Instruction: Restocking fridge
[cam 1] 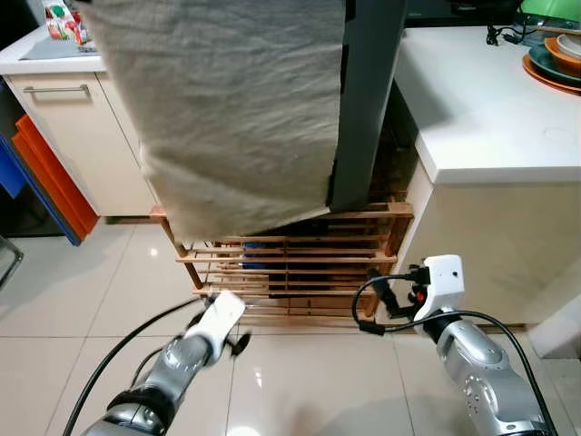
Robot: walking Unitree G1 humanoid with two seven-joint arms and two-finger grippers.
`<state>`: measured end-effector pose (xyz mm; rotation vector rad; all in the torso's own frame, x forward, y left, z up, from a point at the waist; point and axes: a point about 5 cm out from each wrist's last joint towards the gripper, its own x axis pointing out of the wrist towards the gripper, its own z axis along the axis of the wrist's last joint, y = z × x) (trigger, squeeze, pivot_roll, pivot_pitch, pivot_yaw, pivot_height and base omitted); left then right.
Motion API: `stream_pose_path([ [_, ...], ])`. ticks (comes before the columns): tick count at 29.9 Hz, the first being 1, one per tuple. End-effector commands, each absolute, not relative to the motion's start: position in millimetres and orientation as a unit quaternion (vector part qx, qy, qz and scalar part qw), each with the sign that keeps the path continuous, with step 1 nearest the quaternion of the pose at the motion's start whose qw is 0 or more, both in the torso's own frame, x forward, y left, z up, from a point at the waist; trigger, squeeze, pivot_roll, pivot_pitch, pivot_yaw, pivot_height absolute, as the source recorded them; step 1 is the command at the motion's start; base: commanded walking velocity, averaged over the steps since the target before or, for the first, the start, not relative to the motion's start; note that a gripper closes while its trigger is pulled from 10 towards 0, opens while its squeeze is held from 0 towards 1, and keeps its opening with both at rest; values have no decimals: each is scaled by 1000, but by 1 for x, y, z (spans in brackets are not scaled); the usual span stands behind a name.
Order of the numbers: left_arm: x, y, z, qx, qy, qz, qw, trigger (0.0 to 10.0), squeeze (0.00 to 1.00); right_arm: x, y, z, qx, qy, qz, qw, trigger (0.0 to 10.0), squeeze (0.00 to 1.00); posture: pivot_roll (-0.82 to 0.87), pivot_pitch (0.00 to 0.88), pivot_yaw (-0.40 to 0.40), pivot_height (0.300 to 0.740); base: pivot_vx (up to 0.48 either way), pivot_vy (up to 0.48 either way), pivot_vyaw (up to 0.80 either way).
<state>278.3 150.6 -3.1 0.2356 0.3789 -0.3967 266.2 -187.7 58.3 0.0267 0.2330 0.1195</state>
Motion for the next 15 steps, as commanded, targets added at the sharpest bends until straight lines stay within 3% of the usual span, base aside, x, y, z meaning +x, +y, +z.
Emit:
stream_pose_path([
  [1,284,155,29,58,66,-147,985,10000,0,271,-189,64,2,83,30,996,10000,0,-99,0,27,740,0,0,0],
  [8,288,164,109,20,-95,-71,993,10000,0,263,-192,71,15,34,29,999,10000,0,-80,0,-1,740,0,0,0],
  [15,285,155,117,22,-100,-79,992,10000,0,266,-189,69,15,25,19,999,10000,0,-84,0,9,740,0,0,0],
])
